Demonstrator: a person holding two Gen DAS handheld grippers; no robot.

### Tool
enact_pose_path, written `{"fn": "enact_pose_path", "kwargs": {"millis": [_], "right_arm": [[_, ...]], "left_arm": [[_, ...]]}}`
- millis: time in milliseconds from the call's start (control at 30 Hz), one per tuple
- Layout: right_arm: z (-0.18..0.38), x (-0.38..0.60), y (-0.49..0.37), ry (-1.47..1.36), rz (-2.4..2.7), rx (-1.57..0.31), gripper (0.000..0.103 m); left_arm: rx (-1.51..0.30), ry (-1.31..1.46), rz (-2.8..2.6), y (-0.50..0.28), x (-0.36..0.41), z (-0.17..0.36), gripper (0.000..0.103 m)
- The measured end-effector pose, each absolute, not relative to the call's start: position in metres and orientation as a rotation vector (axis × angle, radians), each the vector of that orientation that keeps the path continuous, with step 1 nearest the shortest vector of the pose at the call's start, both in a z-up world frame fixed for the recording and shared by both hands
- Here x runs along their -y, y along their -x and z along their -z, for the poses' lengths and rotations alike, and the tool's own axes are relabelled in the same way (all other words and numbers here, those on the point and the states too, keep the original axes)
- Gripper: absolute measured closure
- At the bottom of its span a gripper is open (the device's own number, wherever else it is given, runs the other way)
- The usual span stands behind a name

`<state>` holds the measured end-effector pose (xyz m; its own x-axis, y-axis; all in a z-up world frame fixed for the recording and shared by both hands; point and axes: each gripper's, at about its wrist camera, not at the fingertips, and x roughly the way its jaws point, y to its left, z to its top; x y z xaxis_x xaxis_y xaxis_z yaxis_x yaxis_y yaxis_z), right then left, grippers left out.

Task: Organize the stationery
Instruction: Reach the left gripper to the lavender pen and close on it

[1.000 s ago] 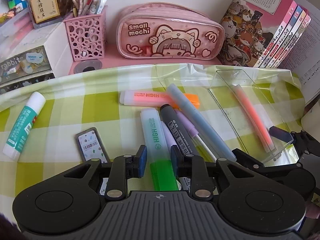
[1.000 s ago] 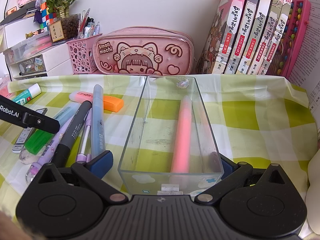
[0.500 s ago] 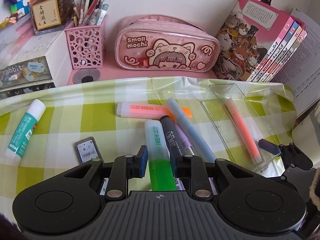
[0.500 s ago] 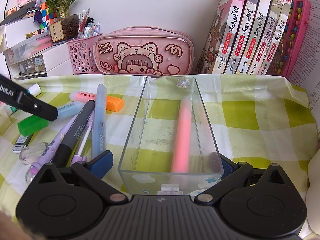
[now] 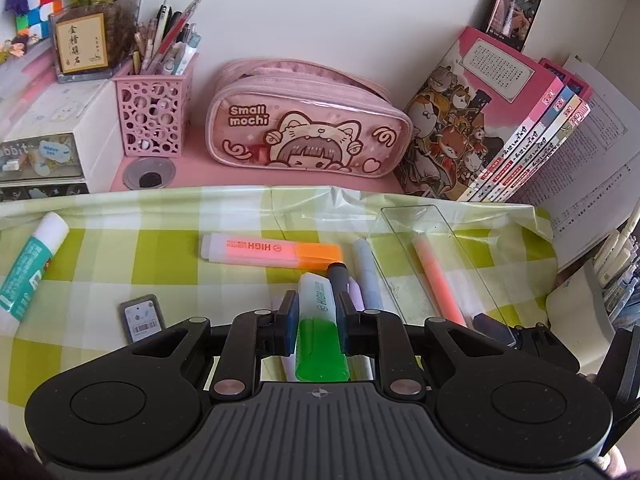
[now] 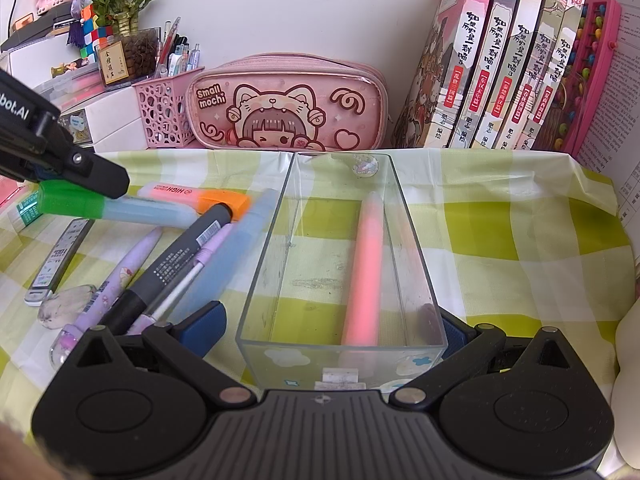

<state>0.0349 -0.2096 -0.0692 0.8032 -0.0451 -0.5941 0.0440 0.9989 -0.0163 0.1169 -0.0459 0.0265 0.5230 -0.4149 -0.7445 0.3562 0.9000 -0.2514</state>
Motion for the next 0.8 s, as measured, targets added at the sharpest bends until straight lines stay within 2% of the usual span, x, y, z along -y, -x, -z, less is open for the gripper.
{"fn": "enact_pose_path", "kwargs": {"millis": [200,233,267,333,400,467,700,800], "right_arm": [[0.069,0.210,-0.035,0.002,0.048,-0.636,0.001],[0.069,0.210,-0.035,0.002,0.047,-0.636,0.001],[0.069,0.210,-0.035,0.002,0.047,-0.636,0.001],[0.069,0.210,-0.035,0.002,0.047,-0.636,0.001],[0.069,0.210,-0.035,0.002,0.048,-0.636,0.001],[0.069,0.210,-0.035,0.002,0.048,-0.636,0.001],[0.068,0.210,-0.034,0.001,0.059,-0.629,0.005],[0.068,0.210,-0.033,-0.002,0.069,-0.621,0.012]], "left_arm": [[-0.932,0.079,0.509,-0.117,0.053,-0.031,0.103],[-0.933,0.067,0.499,-0.117,0.054,-0.029,0.100],[-0.935,0.052,0.487,-0.117,0.055,-0.028,0.092],[-0.944,0.036,0.466,-0.118,0.053,-0.023,0.083],[-0.967,0.033,0.447,-0.121,0.050,-0.017,0.059],[-0.976,0.030,0.434,-0.123,0.048,-0.013,0.051],[-1.048,0.049,0.442,-0.132,0.048,0.002,0.051],[-1.078,0.063,0.440,-0.136,0.048,0.010,0.057]]}}
